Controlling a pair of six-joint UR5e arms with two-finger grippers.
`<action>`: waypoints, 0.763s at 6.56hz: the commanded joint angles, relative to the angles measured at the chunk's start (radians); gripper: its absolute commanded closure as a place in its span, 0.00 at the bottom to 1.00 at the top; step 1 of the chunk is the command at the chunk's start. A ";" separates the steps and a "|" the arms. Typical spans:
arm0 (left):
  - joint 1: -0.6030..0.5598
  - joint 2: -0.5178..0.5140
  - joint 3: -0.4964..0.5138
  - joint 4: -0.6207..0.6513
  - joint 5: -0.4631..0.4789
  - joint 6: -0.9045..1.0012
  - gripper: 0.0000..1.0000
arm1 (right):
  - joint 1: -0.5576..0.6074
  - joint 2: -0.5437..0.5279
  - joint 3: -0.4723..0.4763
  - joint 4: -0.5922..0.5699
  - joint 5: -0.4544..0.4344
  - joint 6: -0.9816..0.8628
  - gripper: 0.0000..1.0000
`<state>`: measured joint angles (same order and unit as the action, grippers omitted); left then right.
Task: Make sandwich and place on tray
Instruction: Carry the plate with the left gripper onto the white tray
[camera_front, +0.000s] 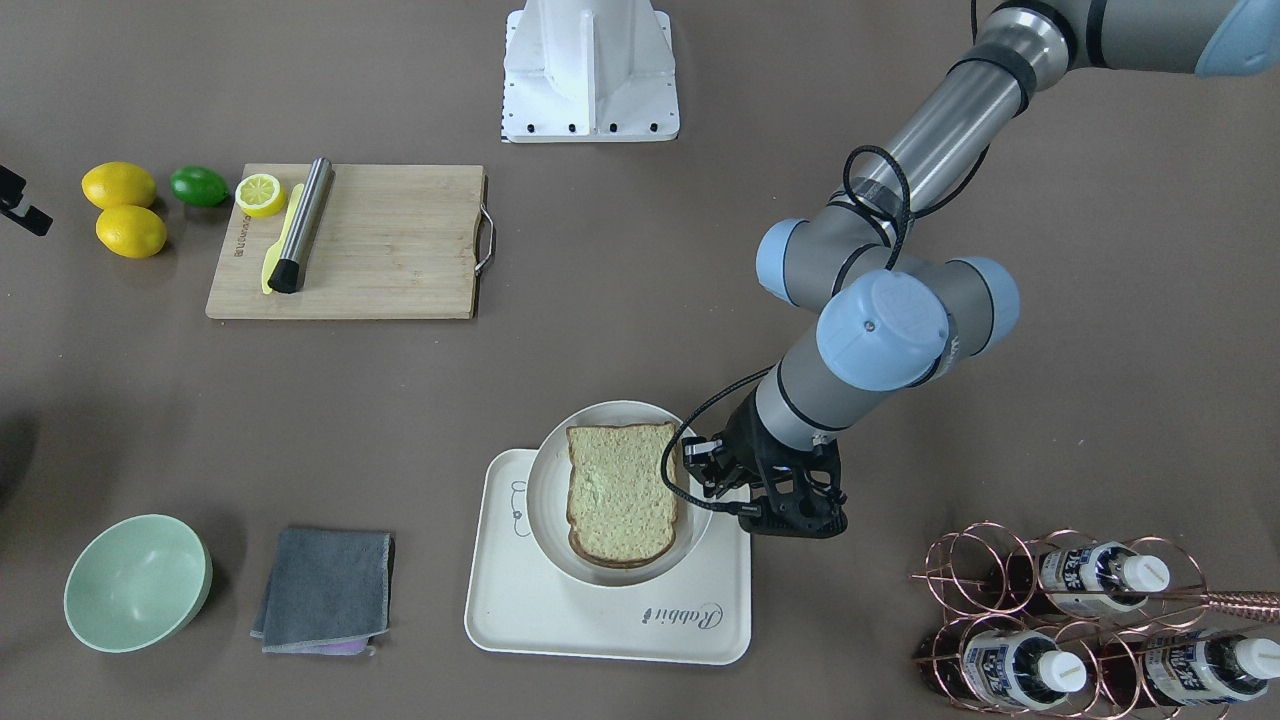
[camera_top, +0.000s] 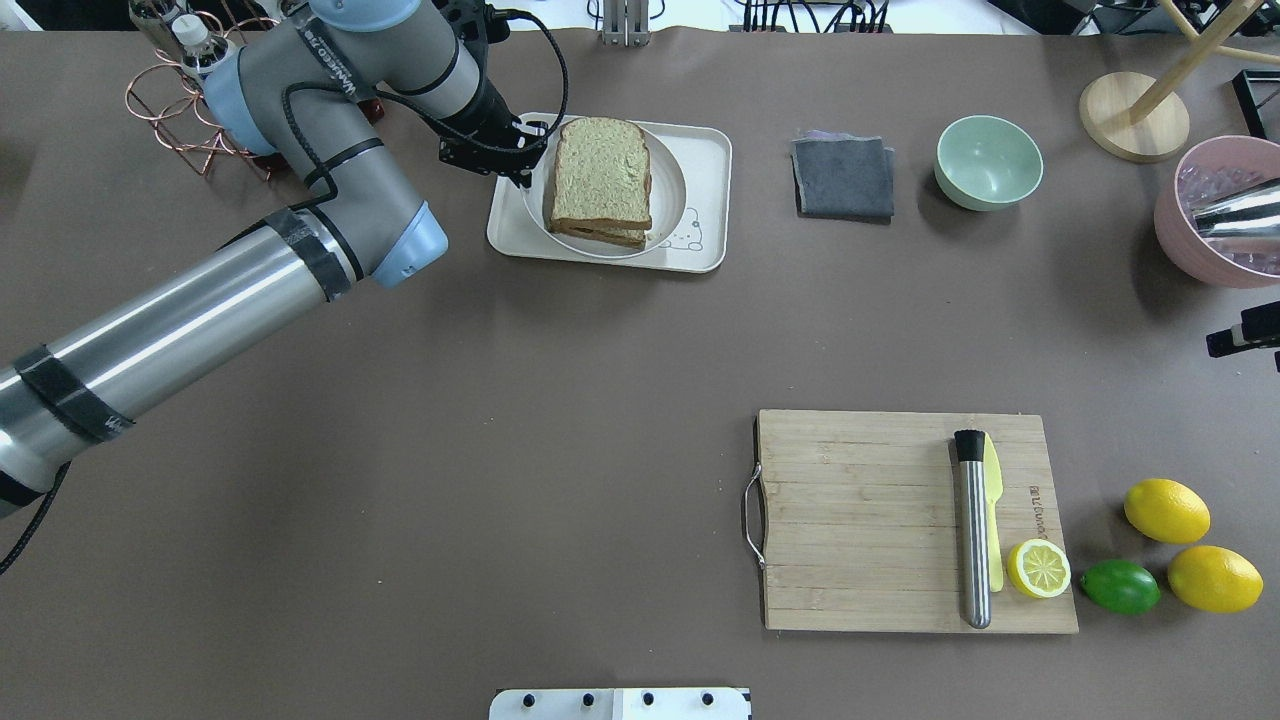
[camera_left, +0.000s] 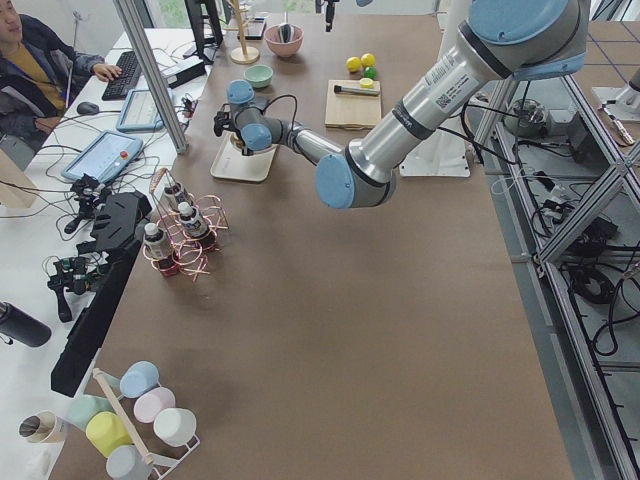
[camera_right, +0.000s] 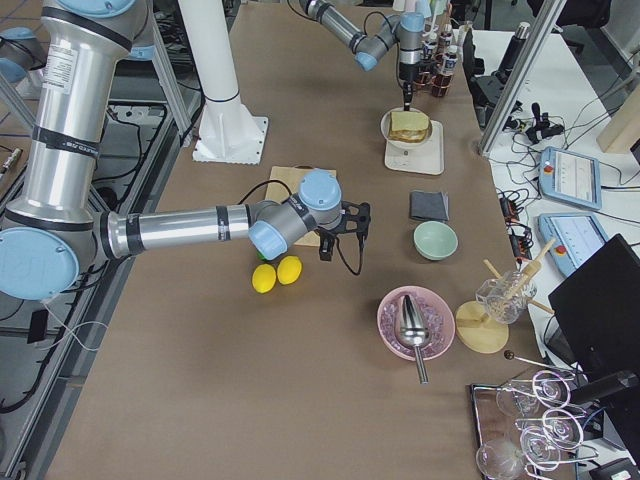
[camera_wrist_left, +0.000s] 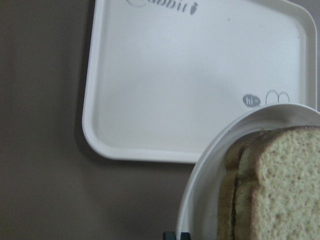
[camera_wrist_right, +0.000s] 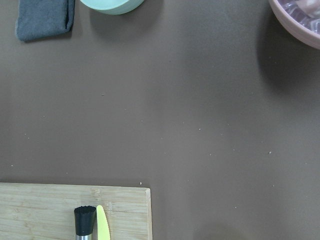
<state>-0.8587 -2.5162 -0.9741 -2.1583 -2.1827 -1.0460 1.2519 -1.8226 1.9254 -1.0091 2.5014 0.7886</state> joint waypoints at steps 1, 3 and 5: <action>-0.003 -0.053 0.150 -0.084 0.009 0.006 1.00 | 0.011 -0.030 0.030 0.003 -0.001 0.000 0.00; 0.032 -0.065 0.189 -0.129 0.091 -0.011 1.00 | 0.012 -0.050 0.049 0.003 -0.010 0.000 0.00; 0.044 -0.079 0.202 -0.170 0.124 -0.080 0.36 | 0.012 -0.067 0.055 0.001 -0.018 -0.012 0.00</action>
<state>-0.8257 -2.5879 -0.7818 -2.2965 -2.0880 -1.0837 1.2652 -1.8789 1.9780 -1.0066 2.4904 0.7855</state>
